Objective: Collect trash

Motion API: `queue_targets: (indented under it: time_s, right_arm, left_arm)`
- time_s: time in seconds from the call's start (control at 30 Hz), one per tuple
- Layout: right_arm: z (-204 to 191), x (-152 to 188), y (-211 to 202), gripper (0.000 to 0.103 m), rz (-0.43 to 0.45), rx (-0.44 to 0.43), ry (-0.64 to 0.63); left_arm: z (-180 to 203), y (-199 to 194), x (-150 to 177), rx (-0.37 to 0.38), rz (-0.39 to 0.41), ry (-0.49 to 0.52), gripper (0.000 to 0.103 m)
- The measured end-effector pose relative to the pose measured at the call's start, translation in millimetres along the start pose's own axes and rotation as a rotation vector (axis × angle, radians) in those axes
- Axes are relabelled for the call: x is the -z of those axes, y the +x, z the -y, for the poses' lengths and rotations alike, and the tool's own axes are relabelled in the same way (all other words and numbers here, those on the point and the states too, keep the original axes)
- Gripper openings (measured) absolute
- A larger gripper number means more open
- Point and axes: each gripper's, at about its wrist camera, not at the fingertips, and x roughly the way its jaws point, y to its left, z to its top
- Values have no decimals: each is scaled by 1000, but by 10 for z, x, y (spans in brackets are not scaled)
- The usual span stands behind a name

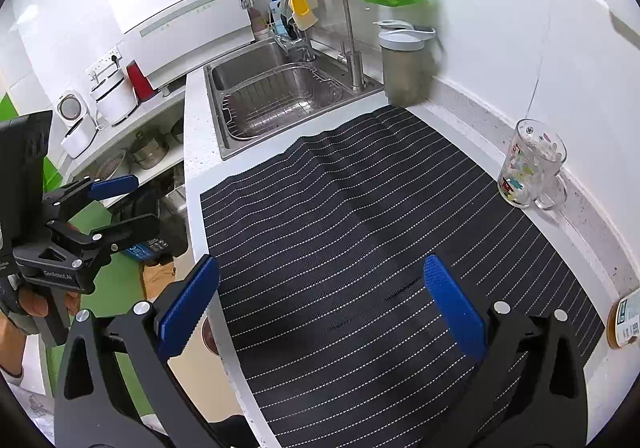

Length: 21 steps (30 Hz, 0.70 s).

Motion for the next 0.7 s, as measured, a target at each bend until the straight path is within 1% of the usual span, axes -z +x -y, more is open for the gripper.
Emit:
queue_targets:
  time_s: [0.07,0.2,0.33,0.5,0.7]
  right_arm:
    - [4,-9,9,100,-1,-2,0]
    - [12,-17,19,100,-3,-3,1]
    - [14,-18,13,100,-2,-3,3]
    - [33,-45,34,100,-1,-6,1]
    - [38,-47,44,100,0,-8,-3]
  left_arm:
    - [-13,18,-11,-1,-6,-3,98]
    - [-3,32,-35,-43,-6,2,98]
    - [12,34,-55,-67,4,13,98]
    - [20,22,-68,-58,19,5,98]
    - [-9,31,-90,-38,18,-14,98]
